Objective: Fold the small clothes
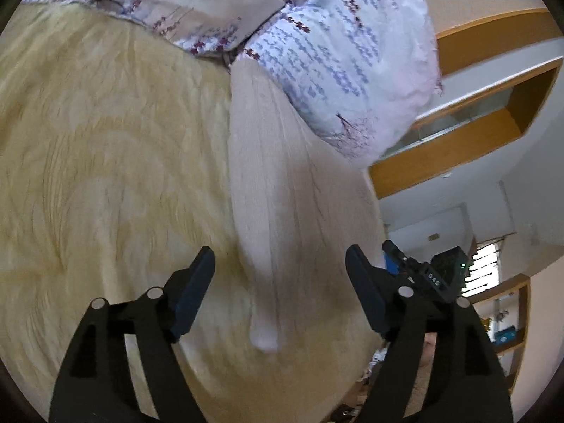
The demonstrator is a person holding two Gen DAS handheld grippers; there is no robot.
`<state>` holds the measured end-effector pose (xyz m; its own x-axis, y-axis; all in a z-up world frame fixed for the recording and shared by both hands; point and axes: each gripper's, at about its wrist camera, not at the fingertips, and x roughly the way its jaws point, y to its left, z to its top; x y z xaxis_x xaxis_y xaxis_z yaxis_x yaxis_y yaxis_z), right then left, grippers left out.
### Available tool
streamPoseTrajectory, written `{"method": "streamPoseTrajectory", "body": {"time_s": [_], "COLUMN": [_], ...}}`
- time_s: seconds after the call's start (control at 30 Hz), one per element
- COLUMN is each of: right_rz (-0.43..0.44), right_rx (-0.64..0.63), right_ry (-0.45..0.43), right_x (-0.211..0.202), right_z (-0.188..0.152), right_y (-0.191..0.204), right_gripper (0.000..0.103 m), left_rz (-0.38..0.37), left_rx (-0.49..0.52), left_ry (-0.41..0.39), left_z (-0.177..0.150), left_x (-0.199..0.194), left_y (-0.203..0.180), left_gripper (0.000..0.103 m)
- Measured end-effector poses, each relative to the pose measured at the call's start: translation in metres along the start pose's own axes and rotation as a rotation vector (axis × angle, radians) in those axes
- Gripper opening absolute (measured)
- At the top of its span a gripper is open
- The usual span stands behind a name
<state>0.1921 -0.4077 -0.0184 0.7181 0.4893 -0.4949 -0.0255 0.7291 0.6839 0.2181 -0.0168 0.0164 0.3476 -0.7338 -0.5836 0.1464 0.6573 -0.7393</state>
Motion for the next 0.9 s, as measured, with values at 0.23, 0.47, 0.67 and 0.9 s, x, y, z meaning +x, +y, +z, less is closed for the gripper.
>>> {"method": "streamPoseTrajectory", "body": {"time_s": [0.23, 0.47, 0.67, 0.9], "right_rz": [-0.083, -0.26, -0.318, -0.217], "right_rx": [-0.211, -0.195, -0.192, -0.287], "right_ry": [-0.122, -0.075, -0.08, -0.146], "right_x": [-0.003, 0.023, 0.024, 0.001], "right_z": [0.004, 0.007, 0.004, 0.001], "right_y": [0.043, 0.021, 0.025, 0.057], "right_gripper": [0.01, 0.01, 0.02, 0.029], "left_rz": [0.063, 0.088, 0.091, 0.088], "left_rx": [0.041, 0.076, 0.07, 0.065], "left_ry": [0.014, 0.014, 0.029, 0.032], "left_z": [0.02, 0.025, 0.024, 0.027], "left_x": [0.022, 0.034, 0.041, 0.041], "left_y": [-0.011, -0.018, -0.015, -0.014], "left_gripper": [0.079, 0.081, 0.082, 0.084]}}
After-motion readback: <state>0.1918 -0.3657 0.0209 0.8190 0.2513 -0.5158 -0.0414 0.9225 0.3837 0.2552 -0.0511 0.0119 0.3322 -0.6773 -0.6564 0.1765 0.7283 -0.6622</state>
